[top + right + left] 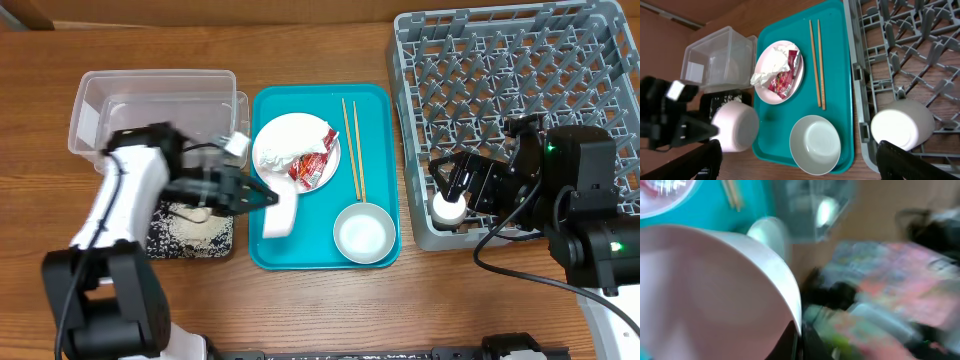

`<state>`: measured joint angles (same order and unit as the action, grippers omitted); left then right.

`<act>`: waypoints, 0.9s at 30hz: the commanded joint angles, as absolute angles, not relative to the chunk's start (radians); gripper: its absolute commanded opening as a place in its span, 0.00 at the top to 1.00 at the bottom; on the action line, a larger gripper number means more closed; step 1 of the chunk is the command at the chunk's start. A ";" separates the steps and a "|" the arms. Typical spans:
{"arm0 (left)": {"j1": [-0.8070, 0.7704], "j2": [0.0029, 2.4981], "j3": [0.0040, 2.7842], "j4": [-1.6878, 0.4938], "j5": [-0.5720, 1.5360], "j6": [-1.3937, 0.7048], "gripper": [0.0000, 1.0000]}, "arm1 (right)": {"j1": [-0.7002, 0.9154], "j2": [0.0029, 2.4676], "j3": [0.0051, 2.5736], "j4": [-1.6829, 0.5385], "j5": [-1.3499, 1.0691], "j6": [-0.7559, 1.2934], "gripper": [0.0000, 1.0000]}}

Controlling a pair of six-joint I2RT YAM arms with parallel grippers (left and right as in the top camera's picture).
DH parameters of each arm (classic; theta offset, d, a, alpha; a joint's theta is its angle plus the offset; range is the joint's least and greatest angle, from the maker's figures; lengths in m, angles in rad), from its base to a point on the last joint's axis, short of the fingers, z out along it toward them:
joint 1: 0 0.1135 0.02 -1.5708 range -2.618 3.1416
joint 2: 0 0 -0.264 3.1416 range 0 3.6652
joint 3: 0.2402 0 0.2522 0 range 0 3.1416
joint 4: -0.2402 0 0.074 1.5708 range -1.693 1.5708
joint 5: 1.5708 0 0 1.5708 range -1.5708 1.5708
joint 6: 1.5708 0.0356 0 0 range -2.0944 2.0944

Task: Sort waste into correct bins and load items into the dishwasher
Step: 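Set the emptied pink bowl down on the teal tray with left gripper, then grasp the white tissue from the plate and drop it into the clear bin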

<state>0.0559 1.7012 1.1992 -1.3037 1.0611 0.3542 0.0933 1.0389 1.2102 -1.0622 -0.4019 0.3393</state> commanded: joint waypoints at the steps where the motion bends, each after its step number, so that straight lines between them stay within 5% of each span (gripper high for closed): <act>1: -0.100 1.641 1.214 -1.203 0.614 -0.124 0.96 | 0.097 1.034 1.224 -1.056 -0.393 0.332 0.00; 12: -0.586 1.670 1.214 -1.058 -0.041 -0.600 0.95 | 0.097 1.044 1.224 -1.056 -0.394 0.333 0.00; 14: -0.645 1.670 1.229 -1.042 -0.123 -0.636 0.61 | 0.097 1.044 1.224 -1.058 -0.394 0.332 0.00; 16: -0.638 1.670 1.264 -1.042 -0.160 -0.636 0.47 | 0.097 1.044 1.224 -1.057 -0.393 0.332 0.00; 22: -0.533 1.673 1.359 -0.879 -0.255 -0.505 0.27 | 0.097 1.045 1.224 -1.057 -0.394 0.332 0.00; 27: -0.437 1.736 1.359 -0.723 -0.181 -0.382 0.24 | 0.097 1.045 1.224 -1.064 -0.394 0.333 0.00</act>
<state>-0.4923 1.6794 1.3464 -0.7715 -0.1913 -0.5011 0.0933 1.0458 1.2102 -1.0641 -0.4000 0.3397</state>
